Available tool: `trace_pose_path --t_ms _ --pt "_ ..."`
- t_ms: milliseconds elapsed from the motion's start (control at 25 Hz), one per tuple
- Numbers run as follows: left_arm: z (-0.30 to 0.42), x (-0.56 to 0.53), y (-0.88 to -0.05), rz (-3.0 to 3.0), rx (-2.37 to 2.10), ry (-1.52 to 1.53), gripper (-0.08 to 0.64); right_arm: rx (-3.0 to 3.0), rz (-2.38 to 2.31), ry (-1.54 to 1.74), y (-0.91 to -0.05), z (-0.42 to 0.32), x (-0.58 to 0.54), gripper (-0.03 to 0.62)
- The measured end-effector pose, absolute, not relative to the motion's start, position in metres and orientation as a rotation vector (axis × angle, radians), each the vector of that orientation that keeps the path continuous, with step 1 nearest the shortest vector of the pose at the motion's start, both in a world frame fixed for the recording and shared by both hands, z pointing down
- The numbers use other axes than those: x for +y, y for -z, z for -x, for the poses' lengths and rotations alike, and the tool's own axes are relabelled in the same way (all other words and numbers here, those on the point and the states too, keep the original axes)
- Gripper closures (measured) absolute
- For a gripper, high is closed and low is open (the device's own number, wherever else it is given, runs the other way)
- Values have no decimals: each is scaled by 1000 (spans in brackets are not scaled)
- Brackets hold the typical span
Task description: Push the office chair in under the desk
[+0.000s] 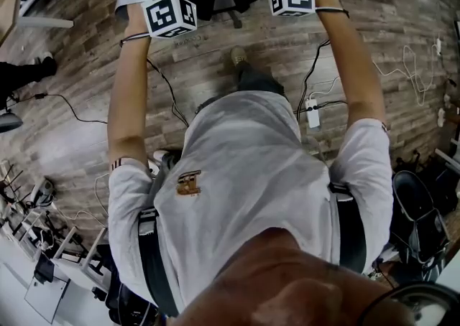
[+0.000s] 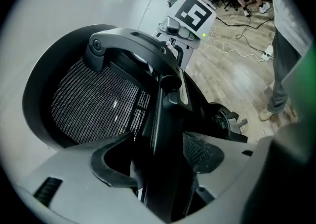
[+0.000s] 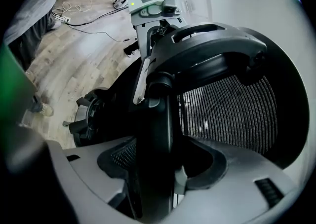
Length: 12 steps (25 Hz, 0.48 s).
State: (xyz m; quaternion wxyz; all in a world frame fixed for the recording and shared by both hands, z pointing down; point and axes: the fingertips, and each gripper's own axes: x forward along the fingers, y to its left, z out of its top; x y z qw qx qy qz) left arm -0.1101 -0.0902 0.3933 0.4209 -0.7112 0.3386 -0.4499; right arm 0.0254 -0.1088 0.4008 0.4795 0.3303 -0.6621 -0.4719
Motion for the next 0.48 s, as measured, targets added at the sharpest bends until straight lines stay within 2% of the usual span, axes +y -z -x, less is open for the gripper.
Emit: trace_pose_path --t_ms 480 --pt "109 -169 -391 1777 899 1167 232 -1667 -782 1190 -397 -25 -183 333"
